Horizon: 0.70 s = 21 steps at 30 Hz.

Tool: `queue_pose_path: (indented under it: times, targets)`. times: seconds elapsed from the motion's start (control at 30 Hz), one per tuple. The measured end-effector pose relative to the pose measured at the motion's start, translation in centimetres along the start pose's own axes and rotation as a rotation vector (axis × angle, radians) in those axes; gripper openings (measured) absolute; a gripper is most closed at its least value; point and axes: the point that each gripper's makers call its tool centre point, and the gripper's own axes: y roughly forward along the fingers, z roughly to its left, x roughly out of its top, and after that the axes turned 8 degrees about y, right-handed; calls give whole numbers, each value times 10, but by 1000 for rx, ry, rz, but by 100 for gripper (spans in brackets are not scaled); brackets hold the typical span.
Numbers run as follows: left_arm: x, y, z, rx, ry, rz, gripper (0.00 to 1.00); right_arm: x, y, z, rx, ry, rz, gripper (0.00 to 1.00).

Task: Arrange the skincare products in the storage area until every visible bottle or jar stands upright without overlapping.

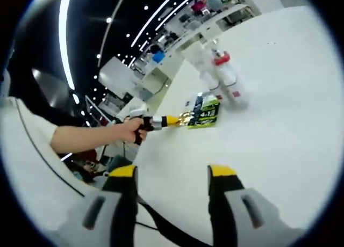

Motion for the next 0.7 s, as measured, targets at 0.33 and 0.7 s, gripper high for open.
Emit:
queue_pose_path:
  times: [0.33,0.7]
  targets:
    - [3,-3,1,35,39,1,10,-1,-2,2,12,4,-9,50]
    - [11,-22,-13,43,271,-62,16,-13,-6,1,21,2,-5,50]
